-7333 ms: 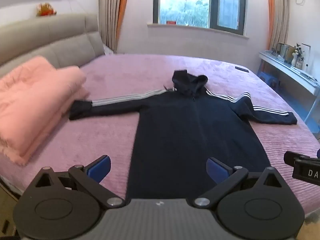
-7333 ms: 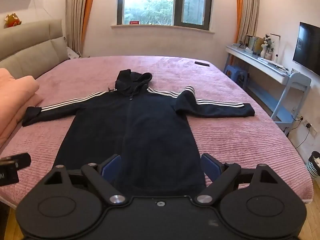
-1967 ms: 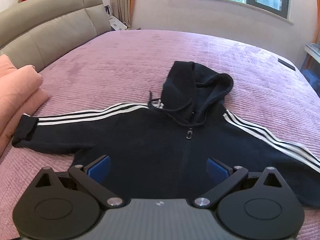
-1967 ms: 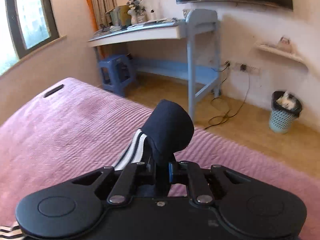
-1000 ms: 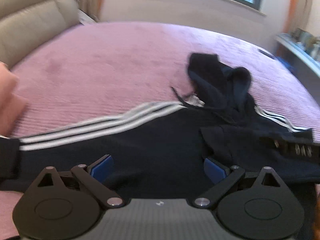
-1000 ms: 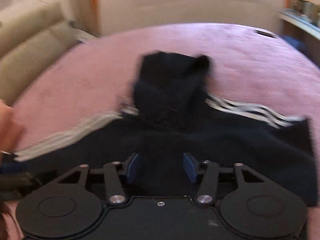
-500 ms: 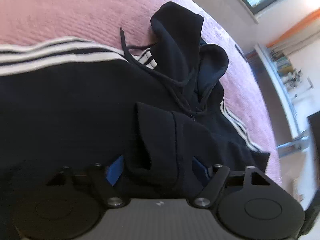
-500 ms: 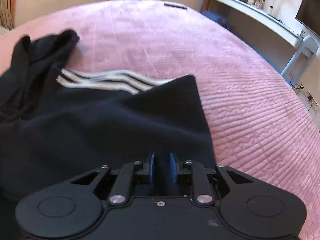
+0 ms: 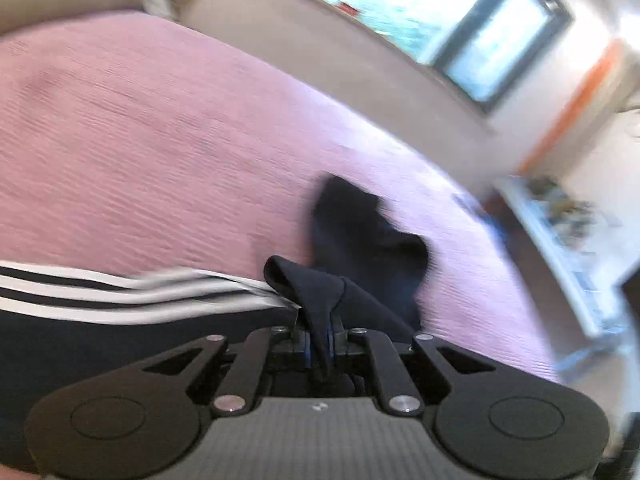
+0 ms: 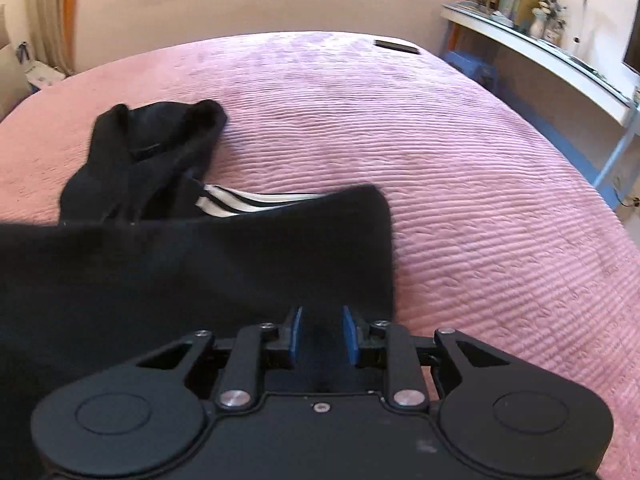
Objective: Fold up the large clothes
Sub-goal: 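Fold the held sleeve across the jacket body with the right gripper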
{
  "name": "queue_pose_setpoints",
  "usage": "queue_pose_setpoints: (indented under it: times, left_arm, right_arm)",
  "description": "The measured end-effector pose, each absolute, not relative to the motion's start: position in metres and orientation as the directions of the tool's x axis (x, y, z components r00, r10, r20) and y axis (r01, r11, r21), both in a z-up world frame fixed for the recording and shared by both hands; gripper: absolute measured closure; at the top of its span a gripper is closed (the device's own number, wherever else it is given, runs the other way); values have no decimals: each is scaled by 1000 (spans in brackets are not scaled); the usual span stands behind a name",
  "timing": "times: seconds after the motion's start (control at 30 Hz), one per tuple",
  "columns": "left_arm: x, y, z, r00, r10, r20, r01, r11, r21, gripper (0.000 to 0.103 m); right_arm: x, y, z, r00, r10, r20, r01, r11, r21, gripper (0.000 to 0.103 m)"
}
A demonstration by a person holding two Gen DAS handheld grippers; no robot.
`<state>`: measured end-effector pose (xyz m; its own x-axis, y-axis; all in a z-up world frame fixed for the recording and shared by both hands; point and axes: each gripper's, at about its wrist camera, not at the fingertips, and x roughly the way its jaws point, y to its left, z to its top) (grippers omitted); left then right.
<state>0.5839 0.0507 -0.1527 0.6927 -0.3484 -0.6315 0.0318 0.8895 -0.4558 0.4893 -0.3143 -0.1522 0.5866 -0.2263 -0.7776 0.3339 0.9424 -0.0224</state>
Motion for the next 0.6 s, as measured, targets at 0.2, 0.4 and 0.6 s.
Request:
queue_pose_setpoints:
  times: [0.2,0.4,0.6]
  left_arm:
    - [590,83,-216,562,-81,-823,-161,966,-205,72]
    - [579,68,-177,709,-223,-669,8,951,-308,57]
    - [618,36,-225,532,-302,-791,76,947,-311,87]
  right_arm:
    - [513,-303,-184,503,-200,-841,318,948,-36,76]
    - [539,-306,-164,598,-243,-763,306,950,-63,76]
    - [588,-307,-206,457,-204,-865,296,953,-69,84]
